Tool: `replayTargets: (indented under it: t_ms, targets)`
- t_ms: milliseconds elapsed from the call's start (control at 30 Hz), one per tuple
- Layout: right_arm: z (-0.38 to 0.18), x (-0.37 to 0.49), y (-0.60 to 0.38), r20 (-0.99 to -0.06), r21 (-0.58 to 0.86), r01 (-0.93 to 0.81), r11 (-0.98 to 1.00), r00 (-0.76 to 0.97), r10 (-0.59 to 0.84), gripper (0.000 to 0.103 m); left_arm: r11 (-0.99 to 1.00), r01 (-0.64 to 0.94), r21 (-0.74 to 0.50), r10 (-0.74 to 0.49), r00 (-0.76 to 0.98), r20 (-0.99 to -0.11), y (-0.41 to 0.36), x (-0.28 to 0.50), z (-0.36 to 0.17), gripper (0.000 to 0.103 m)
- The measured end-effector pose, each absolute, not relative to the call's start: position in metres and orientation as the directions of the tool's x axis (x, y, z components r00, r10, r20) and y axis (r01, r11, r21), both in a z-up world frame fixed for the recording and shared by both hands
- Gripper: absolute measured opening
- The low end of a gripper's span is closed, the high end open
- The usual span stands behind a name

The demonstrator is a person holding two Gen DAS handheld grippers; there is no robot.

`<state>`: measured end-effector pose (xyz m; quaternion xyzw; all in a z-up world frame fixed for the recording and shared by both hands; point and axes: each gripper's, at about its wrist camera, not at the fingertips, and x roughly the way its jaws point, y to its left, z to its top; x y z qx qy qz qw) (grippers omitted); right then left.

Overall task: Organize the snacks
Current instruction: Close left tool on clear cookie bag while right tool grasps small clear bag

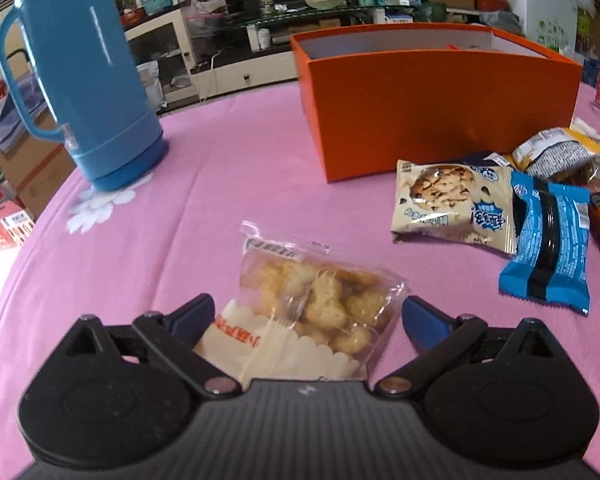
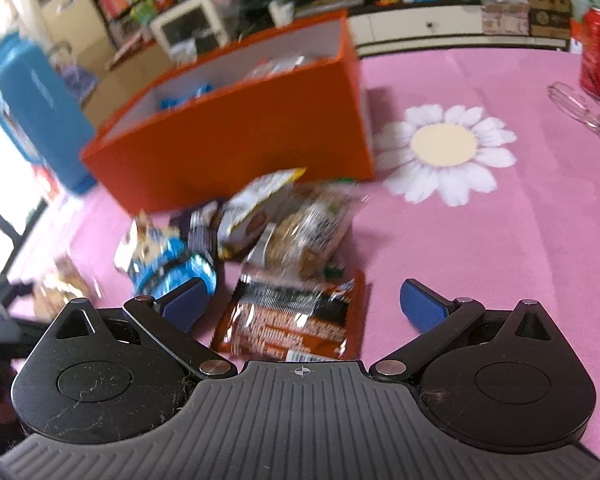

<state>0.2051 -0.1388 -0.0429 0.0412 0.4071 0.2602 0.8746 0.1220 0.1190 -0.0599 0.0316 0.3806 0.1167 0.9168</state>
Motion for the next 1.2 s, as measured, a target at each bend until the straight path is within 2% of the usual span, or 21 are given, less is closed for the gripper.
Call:
replayTargets:
  t_ms: [233,533,633,767,867,967,1033,1133,1167,1200]
  targets:
    - [-0.055,0.198,-0.116,-0.714,0.060,-0.439,0.897,0.609,0.346,0.092,0.975,-0.201,0.092,0.207,0.681,-0.702,0.125,0.121,-0.061,0.102]
    - [-0.054,0.196,-0.168,-0.740,0.005,-0.303,0.953,0.640,0.208,0.092,0.976,-0.209,0.066,0.195,0.690,-0.697,0.125,0.117,-0.064,0.102]
    - [-0.047,0.191,-0.181,-0.727,0.054,-0.293,0.955,0.644,0.238,0.092,0.976,-0.210,0.061,0.193,0.693,-0.695,0.126,0.117,-0.064,0.102]
    - [-0.022,0.180,-0.179,-0.613,0.130,-0.358,0.925,0.704,0.359,0.092,0.975,-0.219,0.022,0.172,0.695,-0.698,0.130,0.116,-0.066,0.102]
    - [-0.020,0.185,-0.165,-0.580,0.126,-0.391,0.912,0.716,0.388,0.092,0.975,-0.220,-0.008,0.152,0.697,-0.700,0.134,0.117,-0.067,0.102]
    - [-0.030,0.194,-0.146,-0.609,0.107,-0.422,0.900,0.688,0.395,0.078,0.977,-0.211,-0.006,0.148,0.703,-0.695,0.133,0.116,-0.067,0.102]
    - [-0.037,0.199,-0.134,-0.625,0.085,-0.442,0.893,0.674,0.393,0.076,0.979,-0.203,-0.006,0.143,0.708,-0.692,0.133,0.116,-0.068,0.102]
    - [-0.046,0.205,-0.122,-0.652,0.037,-0.446,0.894,0.667,0.361,0.065,0.981,-0.196,-0.006,0.139,0.717,-0.683,0.134,0.115,-0.069,0.100]
    - [-0.048,0.207,-0.121,-0.657,0.028,-0.446,0.895,0.667,0.353,0.056,0.980,-0.199,-0.007,0.143,0.726,-0.673,0.134,0.113,-0.067,0.088]
    - [-0.049,0.208,-0.120,-0.659,0.036,-0.450,0.892,0.661,0.360,0.030,0.981,-0.193,-0.014,0.135,0.735,-0.664,0.134,0.112,-0.065,0.064]
